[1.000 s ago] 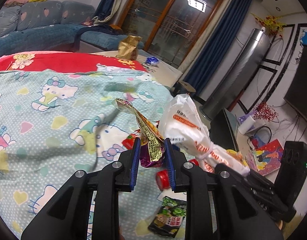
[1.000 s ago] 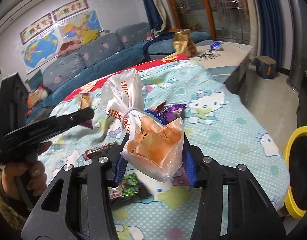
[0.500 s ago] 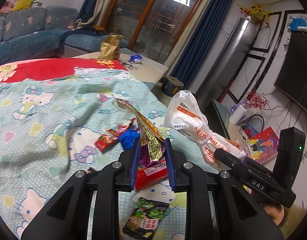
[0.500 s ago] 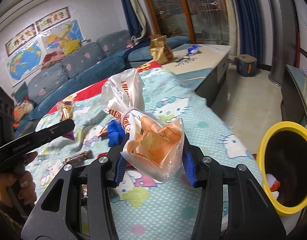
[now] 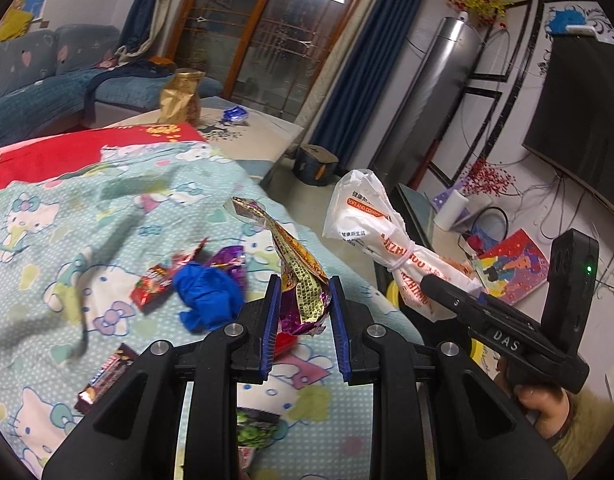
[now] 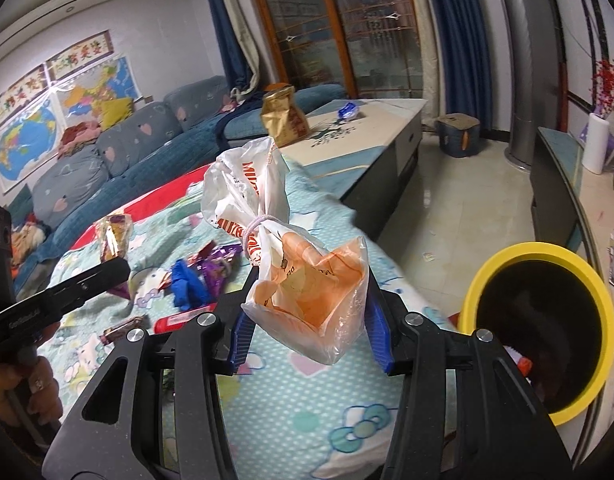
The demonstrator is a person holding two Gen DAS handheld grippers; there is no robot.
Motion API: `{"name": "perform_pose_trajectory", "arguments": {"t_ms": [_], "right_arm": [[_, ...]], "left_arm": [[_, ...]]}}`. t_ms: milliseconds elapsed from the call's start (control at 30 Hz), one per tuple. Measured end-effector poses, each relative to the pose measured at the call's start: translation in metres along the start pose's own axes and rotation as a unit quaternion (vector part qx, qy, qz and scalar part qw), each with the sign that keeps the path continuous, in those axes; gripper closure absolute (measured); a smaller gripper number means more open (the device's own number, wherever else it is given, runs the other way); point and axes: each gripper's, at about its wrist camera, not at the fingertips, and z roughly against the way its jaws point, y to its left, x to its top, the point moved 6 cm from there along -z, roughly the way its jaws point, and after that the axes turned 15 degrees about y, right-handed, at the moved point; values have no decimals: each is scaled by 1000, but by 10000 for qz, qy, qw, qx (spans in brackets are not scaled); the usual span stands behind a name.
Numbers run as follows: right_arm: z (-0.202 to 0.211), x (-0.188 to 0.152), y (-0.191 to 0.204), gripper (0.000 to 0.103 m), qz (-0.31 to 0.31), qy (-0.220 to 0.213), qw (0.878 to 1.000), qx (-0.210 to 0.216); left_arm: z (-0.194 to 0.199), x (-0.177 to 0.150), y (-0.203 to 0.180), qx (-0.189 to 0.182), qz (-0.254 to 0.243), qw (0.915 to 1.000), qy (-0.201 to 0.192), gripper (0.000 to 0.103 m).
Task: Collect trash
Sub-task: 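Carry the white bag to the yellow-rimmed bin with the right tool while the left tool carries the wrapper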
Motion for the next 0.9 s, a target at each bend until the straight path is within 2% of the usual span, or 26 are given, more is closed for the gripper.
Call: {"name": "perform_pose_trajectory", "arguments": {"t_ms": [467,900], "right_arm": [[23,0,-52,63,-391,-155,9979,-492],[40,-10,-102,63,-817,-202,9924,-903]], "left_arm": [[-17,4,-45,-283,-480,9984,110,80],[-38,2,-93,-540,-948,9936,298,80]]}}
